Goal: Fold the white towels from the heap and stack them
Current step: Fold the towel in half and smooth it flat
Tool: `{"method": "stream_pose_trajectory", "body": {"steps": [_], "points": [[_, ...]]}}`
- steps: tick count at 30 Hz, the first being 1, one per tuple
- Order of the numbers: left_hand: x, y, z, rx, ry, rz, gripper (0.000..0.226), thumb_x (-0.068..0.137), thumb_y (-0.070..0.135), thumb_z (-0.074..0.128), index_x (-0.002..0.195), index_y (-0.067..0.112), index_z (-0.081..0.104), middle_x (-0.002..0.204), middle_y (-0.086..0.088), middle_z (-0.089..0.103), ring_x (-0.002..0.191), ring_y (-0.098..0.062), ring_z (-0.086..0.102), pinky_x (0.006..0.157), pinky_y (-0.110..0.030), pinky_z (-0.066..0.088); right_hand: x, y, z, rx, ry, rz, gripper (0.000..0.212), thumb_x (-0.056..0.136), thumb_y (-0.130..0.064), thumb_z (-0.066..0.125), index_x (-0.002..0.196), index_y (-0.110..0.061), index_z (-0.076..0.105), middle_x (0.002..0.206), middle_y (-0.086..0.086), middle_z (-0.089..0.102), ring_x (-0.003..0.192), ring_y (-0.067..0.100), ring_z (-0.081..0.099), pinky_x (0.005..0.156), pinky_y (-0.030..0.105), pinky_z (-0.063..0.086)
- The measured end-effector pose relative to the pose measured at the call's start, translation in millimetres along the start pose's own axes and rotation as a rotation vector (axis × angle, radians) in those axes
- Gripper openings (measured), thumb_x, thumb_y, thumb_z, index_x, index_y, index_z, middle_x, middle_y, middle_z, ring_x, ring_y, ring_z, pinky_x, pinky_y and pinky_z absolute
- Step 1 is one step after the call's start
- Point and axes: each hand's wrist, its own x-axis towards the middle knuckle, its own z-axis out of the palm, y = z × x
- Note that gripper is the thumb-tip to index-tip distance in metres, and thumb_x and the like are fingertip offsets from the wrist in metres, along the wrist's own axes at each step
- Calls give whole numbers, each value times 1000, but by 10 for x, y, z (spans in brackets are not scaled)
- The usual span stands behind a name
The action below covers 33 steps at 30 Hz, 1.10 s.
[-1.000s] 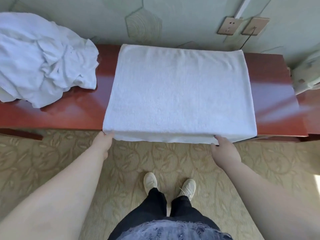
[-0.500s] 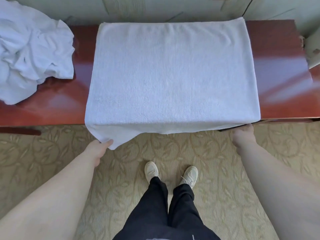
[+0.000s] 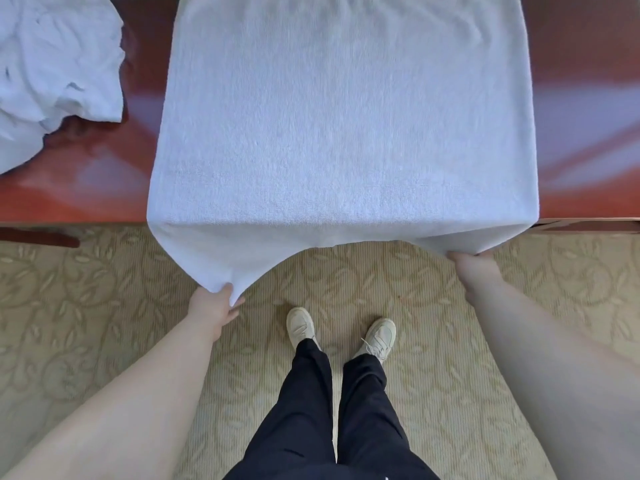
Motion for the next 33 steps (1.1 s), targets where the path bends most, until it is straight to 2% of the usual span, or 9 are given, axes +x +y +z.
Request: {"method": "stream_pose_trajectory", "body": {"steps": [3,8,13,17,21,24,28,31,33], "points": [[-227,-28,-26,-45,1,-39,29,106,26,59,133,13,56,129,-4,64,94,-20,76,71,-36,62,-193,292,26,14,-90,8,48,95,-25,68,138,-12,54,125,8,61,104,29,54,92,42,43],[-474,-52,-127,-20,34,-45,59,109,30,53,159,10,30,124,-7,62,88,-21,78,62,-30,61,-366,602,32,143,-109,115,38,85,-29,62,122,-19,58,112,5,69,91,30,66,92,50,56],[-555,-118,-323,103,87,79,30,109,32,51,115,4,61,86,-10,70,59,-19,60,55,-29,46,-575,737,-76,254,-46,93,27,92,-12,53,119,-17,55,116,7,65,101,35,67,81,53,62],[-571,-154,-606,178,132,151,41,105,43,57,84,7,56,80,-13,61,60,-24,52,62,-32,43,-850,863,-274,106,96,46,33,92,-24,49,122,-13,54,106,16,69,66,29,69,53,32,52],[-615,-128,-799,156,109,179,35,106,41,55,102,7,62,85,-9,71,68,-24,58,70,-36,46,-1015,970,-467,14,156,4,39,94,-30,50,130,-16,54,98,14,69,70,32,67,57,34,48],[-816,-85,-861,66,146,205,25,108,34,53,98,11,56,91,-12,74,81,-24,69,70,-33,50,-1087,986,-599,69,147,-22,44,89,-28,51,133,-23,50,98,13,68,66,31,63,56,35,49],[-1113,-21,-890,-2,275,270,14,106,28,55,111,15,53,90,-13,76,71,-23,62,63,-31,44,-1236,960,-762,158,114,-100,38,95,-15,53,125,-33,40,85,13,63,61,26,55,58,39,50],[-1259,73,-924,-69,366,274,28,103,27,60,125,14,51,83,-11,76,61,-19,61,58,-30,43,-1336,991,-879,97,119,-226,14,98,-20,55,110,-27,53,83,10,68,64,25,64,67,49,58],[-1352,144,-945,-109,357,289,29,102,27,61,125,15,50,83,-10,76,67,-19,68,60,-30,46,-1437,982,-958,64,102,-324,10,100,-22,57,109,-24,62,83,9,72,66,22,68,64,42,54]]}}
